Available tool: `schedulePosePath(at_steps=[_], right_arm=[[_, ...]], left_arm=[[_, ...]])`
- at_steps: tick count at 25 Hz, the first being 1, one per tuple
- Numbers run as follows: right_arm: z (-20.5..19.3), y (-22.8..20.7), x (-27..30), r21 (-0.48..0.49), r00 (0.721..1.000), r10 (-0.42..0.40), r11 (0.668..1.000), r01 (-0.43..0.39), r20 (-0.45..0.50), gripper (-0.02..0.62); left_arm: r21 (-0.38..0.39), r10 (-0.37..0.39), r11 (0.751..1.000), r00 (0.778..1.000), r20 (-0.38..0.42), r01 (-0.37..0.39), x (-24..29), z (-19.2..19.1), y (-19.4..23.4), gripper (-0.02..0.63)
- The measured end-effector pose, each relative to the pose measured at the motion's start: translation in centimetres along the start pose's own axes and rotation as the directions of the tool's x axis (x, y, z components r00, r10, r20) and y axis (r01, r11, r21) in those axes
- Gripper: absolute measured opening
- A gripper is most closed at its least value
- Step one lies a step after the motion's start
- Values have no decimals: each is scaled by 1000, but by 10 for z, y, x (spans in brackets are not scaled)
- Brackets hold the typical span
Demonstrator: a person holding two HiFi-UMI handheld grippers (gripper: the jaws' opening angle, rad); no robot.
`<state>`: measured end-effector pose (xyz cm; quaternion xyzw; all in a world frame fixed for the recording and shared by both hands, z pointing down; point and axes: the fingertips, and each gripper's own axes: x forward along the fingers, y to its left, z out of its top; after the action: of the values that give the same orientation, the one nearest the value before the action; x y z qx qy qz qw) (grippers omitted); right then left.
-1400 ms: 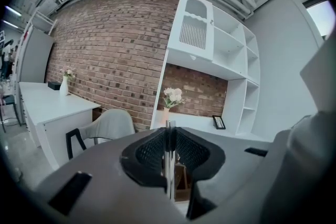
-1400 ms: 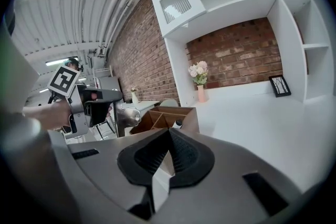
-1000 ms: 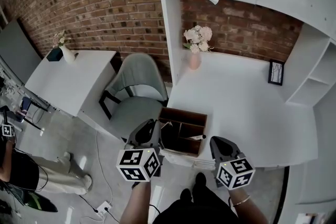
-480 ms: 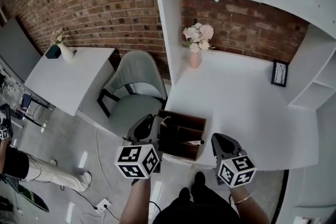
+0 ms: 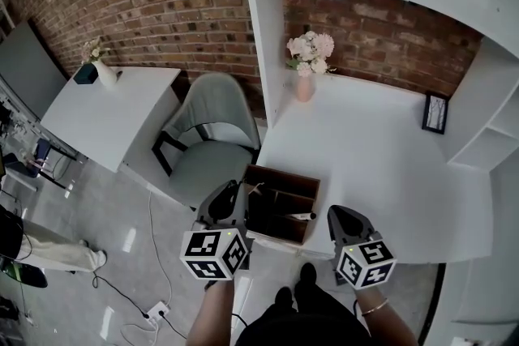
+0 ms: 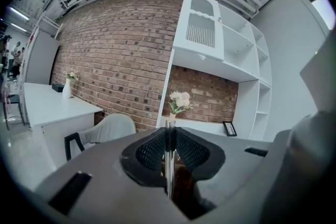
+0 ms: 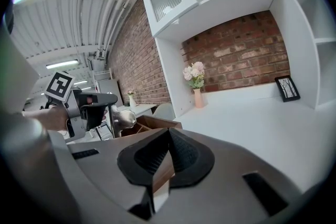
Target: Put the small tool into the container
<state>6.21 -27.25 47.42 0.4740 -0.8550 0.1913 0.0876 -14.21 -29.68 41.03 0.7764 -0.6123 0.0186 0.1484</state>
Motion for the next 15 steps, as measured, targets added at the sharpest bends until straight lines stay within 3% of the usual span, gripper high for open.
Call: schedulePosePath(at_steps=[15], right_arm=[[-5,4,-14,4,1000,-18,1000,18,7,5]], left_arm=[[13,-5,1000,996,-87,7,-3,-36,-2,67]])
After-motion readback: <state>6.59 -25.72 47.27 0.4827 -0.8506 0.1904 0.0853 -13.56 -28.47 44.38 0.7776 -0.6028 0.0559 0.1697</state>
